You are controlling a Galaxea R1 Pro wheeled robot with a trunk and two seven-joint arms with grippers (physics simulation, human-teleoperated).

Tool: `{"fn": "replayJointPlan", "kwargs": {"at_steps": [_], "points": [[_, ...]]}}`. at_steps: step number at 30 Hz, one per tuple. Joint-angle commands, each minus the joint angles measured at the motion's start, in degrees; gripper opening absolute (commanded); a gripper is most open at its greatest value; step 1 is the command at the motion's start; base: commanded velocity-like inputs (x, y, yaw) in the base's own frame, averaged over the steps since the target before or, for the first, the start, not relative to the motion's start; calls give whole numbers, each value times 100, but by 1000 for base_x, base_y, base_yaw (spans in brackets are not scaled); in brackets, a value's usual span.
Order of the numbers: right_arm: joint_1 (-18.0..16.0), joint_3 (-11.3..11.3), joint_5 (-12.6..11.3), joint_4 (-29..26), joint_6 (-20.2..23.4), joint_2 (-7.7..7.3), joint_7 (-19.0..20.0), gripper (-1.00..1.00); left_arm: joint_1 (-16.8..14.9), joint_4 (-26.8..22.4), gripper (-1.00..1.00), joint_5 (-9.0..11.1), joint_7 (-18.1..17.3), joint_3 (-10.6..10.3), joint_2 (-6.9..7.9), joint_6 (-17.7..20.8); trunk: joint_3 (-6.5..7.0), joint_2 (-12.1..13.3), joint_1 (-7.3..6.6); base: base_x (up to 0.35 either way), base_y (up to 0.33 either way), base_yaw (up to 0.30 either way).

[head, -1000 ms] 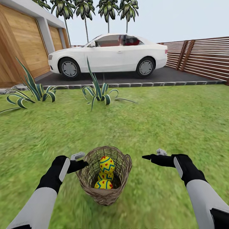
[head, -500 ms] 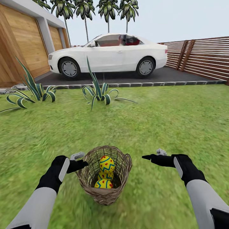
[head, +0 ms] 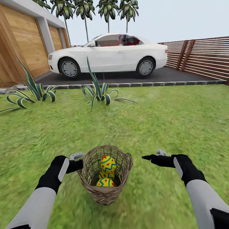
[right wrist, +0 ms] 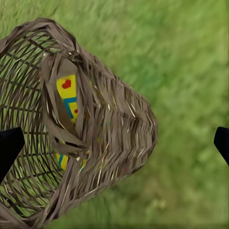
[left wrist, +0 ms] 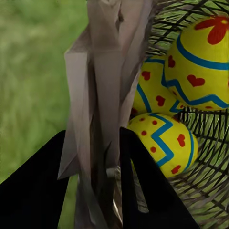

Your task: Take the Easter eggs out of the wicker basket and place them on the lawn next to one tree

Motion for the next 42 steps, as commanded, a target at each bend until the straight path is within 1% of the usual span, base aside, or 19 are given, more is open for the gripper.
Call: {"fn": "replayJointPlan", "kwargs": {"at_steps": [1, 9, 16, 18, 19, 20, 21, 22, 23, 25, 39, 40, 42], "points": [[-4, -23, 29, -1, 33, 3, 34, 100, -4, -8, -100, -8, -18, 20, -6, 28, -5, -2, -1, 0, 0, 0], [-4, -15, 29, 15, 27, 13, 25, 100, -4, -22, -100, 6, -25, 56, 3, -14, -5, -2, -1, 0, 0, 0], [-4, 3, 40, 32, 16, 29, -5, 100, -4, -15, -100, -18, -26, 16, 3, -34, 121, 279, -155, 0, 0, 0], [-4, 11, 84, 33, 8, 37, -26, 100, -4, -22, -100, -17, -57, 20, 12, -48, 157, 359, -199, 0, 0, 0], [-4, 12, 90, 33, -72, 37, -28, 100, -4, -22, -100, -26, -69, -329, 29, -68, 175, 399, -221, 0, 0, 0], [-4, 12, 90, 33, -72, 32, -29, 100, -4, -23, -100, -26, -69, -516, 31, -71, 192, 439, -243, 0, 0, 0], [-4, 12, 90, 33, -72, 25, -34, 100, -4, -29, -100, -26, -69, -595, 37, -109, 210, 479, -265, 0, 0, 0], [-4, 12, 93, 28, -72, 22, -36, 100, -4, -27, -100, -18, -77, -625, 84, -214, 228, 519, -287, 0, 0, 0], [-4, 12, 93, 30, -72, 21, -36, 100, -4, -30, -100, -11, -89, -637, 124, -273, 246, 559, -309, 0, 0, 0], [-4, 12, 97, 29, -72, 21, -37, 100, -4, -32, -100, -3, -95, -642, 141, -302, 282, 639, -353, 0, 0, 0], [-4, 20, 90, -55, -81, 31, -37, 100, -4, -46, -100, 16, -113, -624, 150, -305, 534, 1201, -660, 0, 0, 0], [-4, 15, 84, -57, -132, 30, -37, 100, -4, -43, -100, 17, -113, -616, 151, -305, 552, 1241, -682, 0, 0, 0], [-4, 5, 70, -63, -447, 34, -35, 100, -4, -43, -100, 18, -113, -602, 157, -305, 587, 1321, -726, 0, 0, 23]]}}
